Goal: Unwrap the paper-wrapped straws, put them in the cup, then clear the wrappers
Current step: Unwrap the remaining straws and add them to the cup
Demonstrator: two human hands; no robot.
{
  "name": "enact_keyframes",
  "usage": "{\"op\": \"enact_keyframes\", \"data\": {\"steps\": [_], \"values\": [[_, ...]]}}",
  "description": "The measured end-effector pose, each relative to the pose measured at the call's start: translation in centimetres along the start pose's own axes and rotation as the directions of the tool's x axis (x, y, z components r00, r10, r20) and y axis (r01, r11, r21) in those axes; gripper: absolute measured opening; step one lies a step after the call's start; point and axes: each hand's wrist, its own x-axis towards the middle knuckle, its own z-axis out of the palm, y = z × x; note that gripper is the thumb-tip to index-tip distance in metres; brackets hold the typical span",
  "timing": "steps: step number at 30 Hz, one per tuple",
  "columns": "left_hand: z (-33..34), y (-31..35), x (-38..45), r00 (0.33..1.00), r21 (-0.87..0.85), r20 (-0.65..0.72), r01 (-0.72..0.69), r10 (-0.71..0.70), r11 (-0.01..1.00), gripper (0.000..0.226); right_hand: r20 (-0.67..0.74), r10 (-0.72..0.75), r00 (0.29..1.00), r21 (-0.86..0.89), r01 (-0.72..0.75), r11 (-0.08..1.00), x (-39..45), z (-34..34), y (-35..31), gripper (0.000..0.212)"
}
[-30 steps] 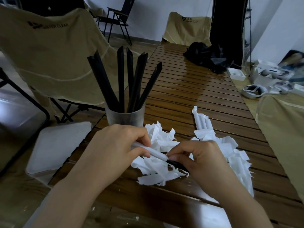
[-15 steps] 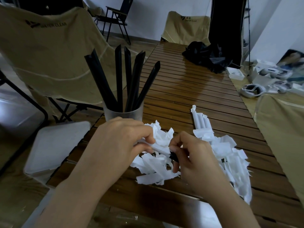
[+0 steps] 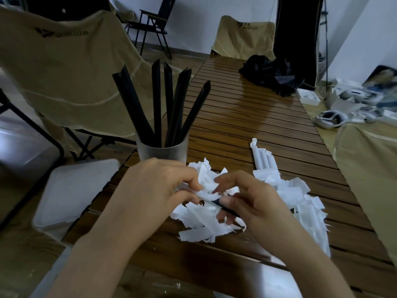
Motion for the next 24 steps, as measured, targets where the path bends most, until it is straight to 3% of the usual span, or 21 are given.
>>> {"op": "enact_keyframes", "data": {"steps": [6,11,15,20,24], "values": [[0.0,0.3,0.0,0.999,0.037,0.035,0.023,-0.024,0.999,0.015,-0.107,-0.061,0.992,-0.040,0.056,0.998,0.3,0.1,0.1,0.030],[-0.1,1.2,-0.1,0.978,-0.058,0.160,0.145,-0.134,0.988,0.049,-0.174,-0.273,0.946,-0.321,0.208,0.924,0.4,0.3,0.5,0.033],[0.3,1.0,-0.2,0.967,-0.063,0.196,0.179,-0.164,0.982,0.052,-0.208,-0.391,0.897,-0.442,0.271,0.855,0.7,0.7,0.8,0.020],[0.3,1.1,0.3,0.990,-0.030,0.123,0.070,-0.066,0.997,0.047,-0.323,-0.369,0.871,-0.418,0.219,0.882,0.6,1.5,0.5,0.025],[0.6,0.9,0.6,0.997,0.049,0.060,-0.050,0.047,0.998,0.041,-0.380,-0.223,0.898,-0.369,0.073,0.926,0.6,2.2,0.3,0.042]]}}
